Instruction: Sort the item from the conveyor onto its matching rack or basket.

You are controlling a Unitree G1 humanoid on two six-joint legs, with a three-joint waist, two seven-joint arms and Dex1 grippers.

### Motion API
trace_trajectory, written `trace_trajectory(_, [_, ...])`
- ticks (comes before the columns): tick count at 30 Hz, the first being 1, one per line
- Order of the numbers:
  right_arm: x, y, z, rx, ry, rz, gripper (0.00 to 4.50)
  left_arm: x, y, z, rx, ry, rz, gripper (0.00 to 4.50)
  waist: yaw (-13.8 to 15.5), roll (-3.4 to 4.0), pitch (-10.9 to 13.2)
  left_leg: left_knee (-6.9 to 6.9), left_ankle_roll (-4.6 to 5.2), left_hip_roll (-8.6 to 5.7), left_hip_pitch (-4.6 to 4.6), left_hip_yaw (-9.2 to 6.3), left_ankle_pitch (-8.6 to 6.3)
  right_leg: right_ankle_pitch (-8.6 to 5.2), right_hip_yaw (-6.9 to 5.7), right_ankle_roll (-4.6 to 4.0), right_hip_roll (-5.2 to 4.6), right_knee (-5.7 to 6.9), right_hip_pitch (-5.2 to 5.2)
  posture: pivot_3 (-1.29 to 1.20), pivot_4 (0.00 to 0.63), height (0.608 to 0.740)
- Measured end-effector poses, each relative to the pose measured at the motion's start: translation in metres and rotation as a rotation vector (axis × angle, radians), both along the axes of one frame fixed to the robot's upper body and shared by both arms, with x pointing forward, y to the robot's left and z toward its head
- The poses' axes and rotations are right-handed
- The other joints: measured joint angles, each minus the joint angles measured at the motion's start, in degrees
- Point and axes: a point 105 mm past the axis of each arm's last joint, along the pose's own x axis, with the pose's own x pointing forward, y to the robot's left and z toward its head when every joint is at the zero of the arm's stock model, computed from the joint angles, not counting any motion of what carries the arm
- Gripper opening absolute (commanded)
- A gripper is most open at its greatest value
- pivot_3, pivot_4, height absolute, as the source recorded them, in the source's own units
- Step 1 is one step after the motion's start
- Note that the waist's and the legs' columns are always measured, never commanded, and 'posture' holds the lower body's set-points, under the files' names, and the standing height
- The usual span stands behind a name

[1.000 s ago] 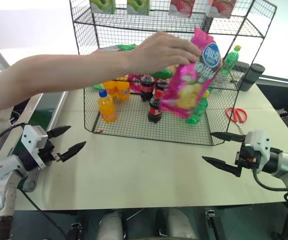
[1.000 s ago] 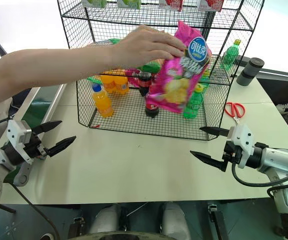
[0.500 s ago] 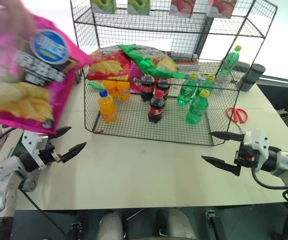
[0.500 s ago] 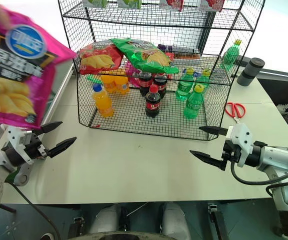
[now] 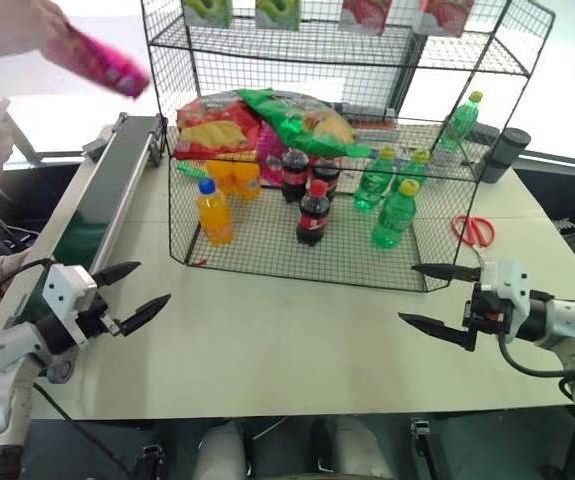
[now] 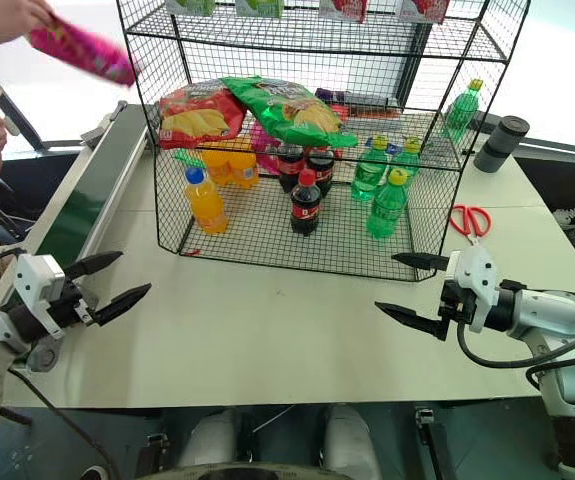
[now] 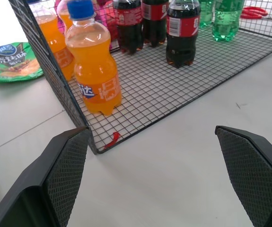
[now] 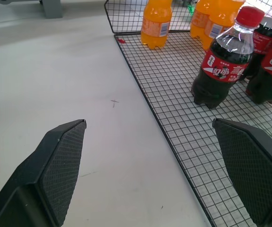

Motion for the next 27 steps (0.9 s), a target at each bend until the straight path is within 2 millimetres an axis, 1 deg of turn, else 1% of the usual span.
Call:
trace_trajectory(2, [0.000, 0.001, 0.000, 0.000, 0.001, 0.003, 4.46, 0.002, 0.001, 0.002, -0.015, -0.004, 0.010, 4.50, -0.1, 0.00, 0.0, 0.00, 0.00, 0.00, 0.00, 0.00, 0.00, 0.00, 0.00, 0.00, -0.01, 0.00, 0.00, 0.00, 0.150, 0.726])
trace_trajectory(7, [0.000, 0.001, 0.000, 0.000, 0.000, 0.005, 4.46, 0.002, 0.007, -0.004, -0.032, 0.009, 0.033, 4.50, -0.2, 0.00, 0.0, 0.00, 0.00, -0.01, 0.00, 0.01, 0.00, 0.00, -0.01, 0.00, 0.04, 0.01, -0.02, 0.00, 0.150, 0.726])
trace_trajectory(10, [0.001, 0.003, 0.001, 0.000, -0.002, 0.015, 4.46, -0.002, 0.007, 0.000, -0.080, 0.014, 0.016, 4.50, -0.2, 0.00, 0.0, 0.00, -0.01, 0.01, 0.01, 0.01, 0.00, 0.00, 0.00, 0.00, 0.03, 0.01, -0.02, 0.00, 0.150, 0.726])
trace_trajectory(16, [0.007, 0.015, 0.002, 0.019, -0.004, 0.038, 4.46, -0.006, 0.011, 0.006, -0.098, -0.009, 0.018, 4.50, -0.2, -0.01, 0.0, 0.00, -0.01, 0.01, 0.01, 0.01, 0.01, 0.00, -0.01, 0.00, 0.03, 0.01, -0.02, 0.00, 0.150, 0.726])
trace_trajectory(21, [0.013, 0.038, 0.005, 0.100, -0.001, 0.075, 4.46, -0.004, 0.026, 0.013, -0.032, -0.065, 0.128, 4.50, -0.2, 0.00, 0.0, 0.00, -0.01, 0.02, 0.01, 0.01, 0.01, 0.00, -0.01, -0.01, 0.03, 0.03, -0.03, 0.00, 0.150, 0.726])
trace_trajectory(25, [0.019, 0.058, 0.014, 0.217, 0.041, 0.115, 4.46, -0.015, 0.036, 0.014, 0.073, -0.093, 0.177, 4.50, -0.4, -0.01, 0.0, 0.00, -0.01, 0.06, -0.01, 0.01, 0.00, 0.01, 0.00, -0.02, 0.02, 0.02, -0.07, 0.00, 0.150, 0.726])
trace_trajectory(27, [0.020, 0.070, 0.019, 0.259, 0.059, 0.155, 4.46, -0.018, 0.042, 0.021, 0.122, -0.139, 0.207, 4.50, -0.3, -0.01, 0.0, 0.00, -0.01, 0.07, -0.01, 0.00, 0.00, 0.01, -0.01, -0.03, 0.02, 0.02, -0.07, 0.00, 0.150, 0.726])
